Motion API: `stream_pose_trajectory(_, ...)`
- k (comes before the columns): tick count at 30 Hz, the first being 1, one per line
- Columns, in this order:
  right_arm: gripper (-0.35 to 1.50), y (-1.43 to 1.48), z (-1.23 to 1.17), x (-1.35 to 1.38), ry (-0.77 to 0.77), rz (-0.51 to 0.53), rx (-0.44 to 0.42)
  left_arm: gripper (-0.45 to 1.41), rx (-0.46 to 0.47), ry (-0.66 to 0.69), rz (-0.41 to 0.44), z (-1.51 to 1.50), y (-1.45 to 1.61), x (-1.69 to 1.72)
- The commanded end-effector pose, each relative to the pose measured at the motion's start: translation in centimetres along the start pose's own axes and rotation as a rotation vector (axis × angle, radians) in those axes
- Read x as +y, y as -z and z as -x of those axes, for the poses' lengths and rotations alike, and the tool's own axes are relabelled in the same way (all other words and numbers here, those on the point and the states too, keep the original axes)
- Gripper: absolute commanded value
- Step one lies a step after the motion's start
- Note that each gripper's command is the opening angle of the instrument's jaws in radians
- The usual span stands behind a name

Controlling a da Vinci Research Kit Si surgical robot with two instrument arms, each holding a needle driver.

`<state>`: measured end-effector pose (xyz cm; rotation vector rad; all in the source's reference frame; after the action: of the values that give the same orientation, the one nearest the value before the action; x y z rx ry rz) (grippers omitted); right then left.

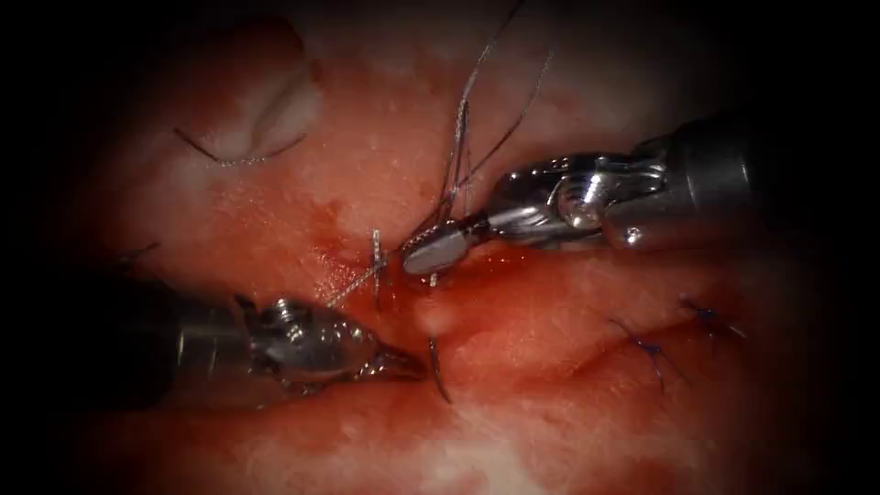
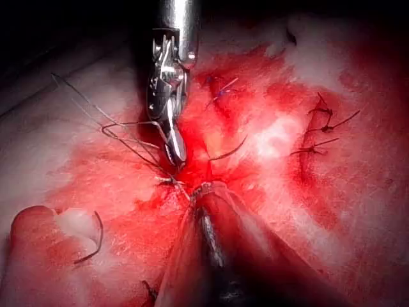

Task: Wound Closure
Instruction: Insert the needle through the bottom half of the cut.

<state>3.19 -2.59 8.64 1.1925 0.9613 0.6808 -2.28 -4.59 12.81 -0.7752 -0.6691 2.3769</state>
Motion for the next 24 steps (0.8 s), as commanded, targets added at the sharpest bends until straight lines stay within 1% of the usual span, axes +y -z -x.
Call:
stream_pose_trajectory(1,-0.35,-0.08,0.03,-0.01,0.008,0.004,0.034,0.02,0.009,-0.049,-0.003,-0.04,-0.04,0.01)
stream_pose_trajectory(2,-0.21,-0.08,0.02,-0.02,0.004,0.005,0.048,0.04,0.023,-0.086,-0.008,-0.08,-0.02,0.02)
stream_pose_trajectory(3,0.04,-0.07,0.00,-0.02,0.038,0.014,0.054,0.05,0.037,-0.118,-0.010,-0.12,0.00,0.02)
stream_pose_trajectory(4,0.24,-0.03,-0.02,-0.02,0.082,0.029,0.066,0.05,0.057,-0.168,-0.015,-0.18,0.03,0.03)
stream_pose_trajectory(5,0.34,0.00,-0.04,-0.02,0.104,0.039,0.073,0.09,0.074,-0.193,-0.019,-0.21,0.05,0.04)
stream_pose_trajectory(6,0.52,0.04,-0.07,-0.02,0.130,0.050,0.081,0.10,0.090,-0.229,-0.025,-0.25,0.06,0.05)
stream_pose_trajectory(7,0.78,0.09,-0.10,-0.01,0.156,0.060,0.088,0.17,0.110,-0.285,-0.036,-0.30,0.06,0.06)
stream_pose_trajectory(8,0.84,0.12,-0.12,0.00,0.160,0.061,0.089,0.20,0.122,-0.328,-0.043,-0.33,0.06,0.07)
stream_pose_trajectory(11,1.01,0.25,-0.15,0.03,0.196,0.076,0.097,0.41,0.161,-0.437,-0.060,-0.43,0.03,0.09)
stream_pose_trajectory(13,1.11,0.31,-0.15,0.04,0.195,0.090,0.107,0.51,0.185,-0.496,-0.054,-0.49,0.00,0.10)
stream_pose_trajectory(14,1.13,0.35,-0.14,0.04,0.199,0.097,0.111,0.52,0.191,-0.505,-0.050,-0.51,0.00,0.10)
stream_pose_trajectory(16,1.13,0.41,-0.11,0.03,0.196,0.102,0.114,0.54,0.195,-0.526,-0.047,-0.54,-0.01,0.12)
stream_pose_trajectory(20,1.05,0.55,-0.06,-0.02,0.192,0.104,0.116,0.56,0.202,-0.547,-0.050,-0.61,0.01,0.16)
stream_pose_trajectory(24,1.03,0.61,0.01,-0.06,0.195,0.098,0.111,0.56,0.224,-0.555,-0.053,-0.68,0.03,0.18)
